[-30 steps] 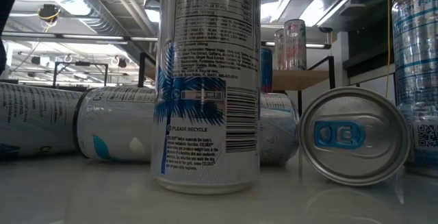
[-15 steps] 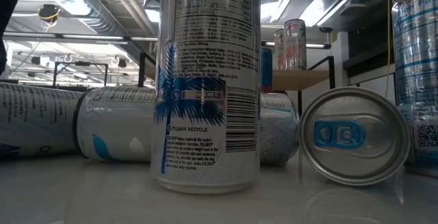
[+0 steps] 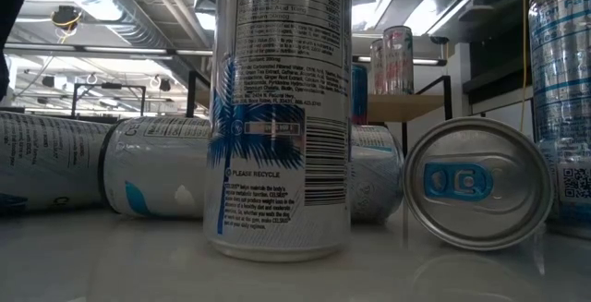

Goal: Sort soda cans
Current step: Put the white pink soda can on the shelf and align with other white pink soda cans

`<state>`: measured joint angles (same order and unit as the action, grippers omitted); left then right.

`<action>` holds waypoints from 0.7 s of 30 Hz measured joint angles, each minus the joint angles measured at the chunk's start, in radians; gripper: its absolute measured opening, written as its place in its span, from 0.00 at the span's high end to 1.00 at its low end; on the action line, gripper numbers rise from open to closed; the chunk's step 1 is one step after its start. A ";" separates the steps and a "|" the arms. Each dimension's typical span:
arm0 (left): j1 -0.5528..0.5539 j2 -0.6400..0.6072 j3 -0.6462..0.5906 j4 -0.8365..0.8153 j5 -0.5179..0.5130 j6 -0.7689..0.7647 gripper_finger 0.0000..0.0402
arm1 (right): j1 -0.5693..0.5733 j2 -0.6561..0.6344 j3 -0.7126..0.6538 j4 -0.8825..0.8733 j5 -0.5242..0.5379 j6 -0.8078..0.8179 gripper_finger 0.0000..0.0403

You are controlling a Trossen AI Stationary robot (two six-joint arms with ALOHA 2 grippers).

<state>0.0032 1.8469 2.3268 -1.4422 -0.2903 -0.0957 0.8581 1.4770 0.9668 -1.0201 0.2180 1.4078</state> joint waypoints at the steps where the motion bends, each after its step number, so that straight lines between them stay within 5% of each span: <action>1: -0.001 0.000 0.000 0.000 0.000 0.000 0.29 | 0.000 0.007 0.000 0.001 0.000 0.000 0.07; 21: -0.006 0.000 0.000 -0.001 0.000 -0.002 0.29 | 0.084 0.093 0.000 0.028 0.011 0.058 0.07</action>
<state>-0.0026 1.8469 2.3268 -1.4429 -0.2901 -0.0978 0.9420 1.5696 0.9668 -0.9924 0.2291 1.4658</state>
